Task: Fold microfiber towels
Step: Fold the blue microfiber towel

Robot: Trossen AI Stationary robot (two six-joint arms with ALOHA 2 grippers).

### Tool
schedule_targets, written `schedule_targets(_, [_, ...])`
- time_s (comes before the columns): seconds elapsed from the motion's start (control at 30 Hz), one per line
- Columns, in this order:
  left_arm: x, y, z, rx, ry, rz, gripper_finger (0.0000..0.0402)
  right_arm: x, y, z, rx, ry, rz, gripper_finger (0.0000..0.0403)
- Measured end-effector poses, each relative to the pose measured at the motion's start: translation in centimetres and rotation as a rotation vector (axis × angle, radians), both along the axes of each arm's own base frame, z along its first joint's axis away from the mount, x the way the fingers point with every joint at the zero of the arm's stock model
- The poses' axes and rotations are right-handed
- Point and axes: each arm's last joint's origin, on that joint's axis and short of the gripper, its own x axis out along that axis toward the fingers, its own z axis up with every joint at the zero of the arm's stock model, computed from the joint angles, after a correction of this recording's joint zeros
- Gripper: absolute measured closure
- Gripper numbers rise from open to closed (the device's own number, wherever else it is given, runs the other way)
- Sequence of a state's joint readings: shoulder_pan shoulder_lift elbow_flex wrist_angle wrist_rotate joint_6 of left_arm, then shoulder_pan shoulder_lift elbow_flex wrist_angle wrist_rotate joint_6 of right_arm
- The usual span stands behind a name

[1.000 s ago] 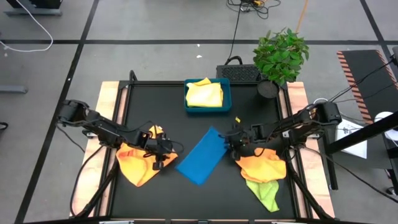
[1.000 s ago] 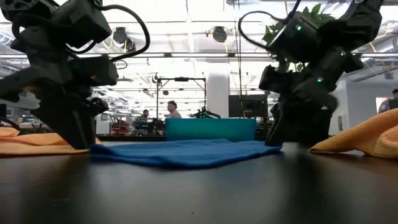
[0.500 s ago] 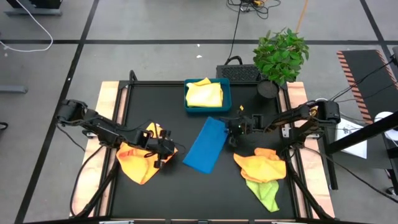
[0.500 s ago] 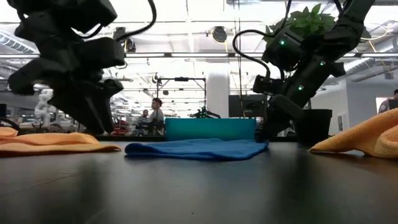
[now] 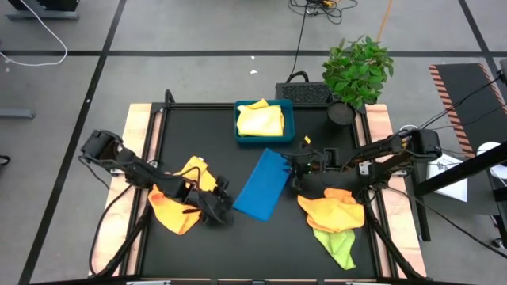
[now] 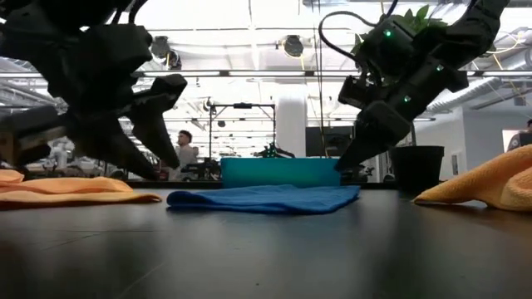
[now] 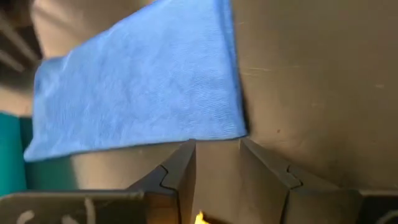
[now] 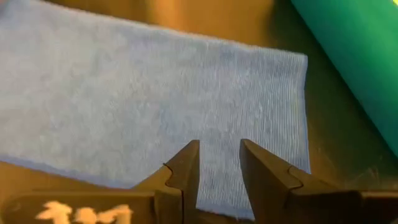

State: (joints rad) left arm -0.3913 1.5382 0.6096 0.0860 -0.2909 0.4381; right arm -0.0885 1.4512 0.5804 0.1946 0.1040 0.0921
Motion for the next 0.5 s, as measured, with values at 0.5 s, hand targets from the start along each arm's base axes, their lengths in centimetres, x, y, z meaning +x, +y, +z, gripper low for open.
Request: schedule_targets(0.5, [2.7, -1.5, -2.2, 0.268, 0.161, -0.194, 0.0272, 0.3, 0.3, 0.3, 0.012, -0.045, -0.001, 0.0298])
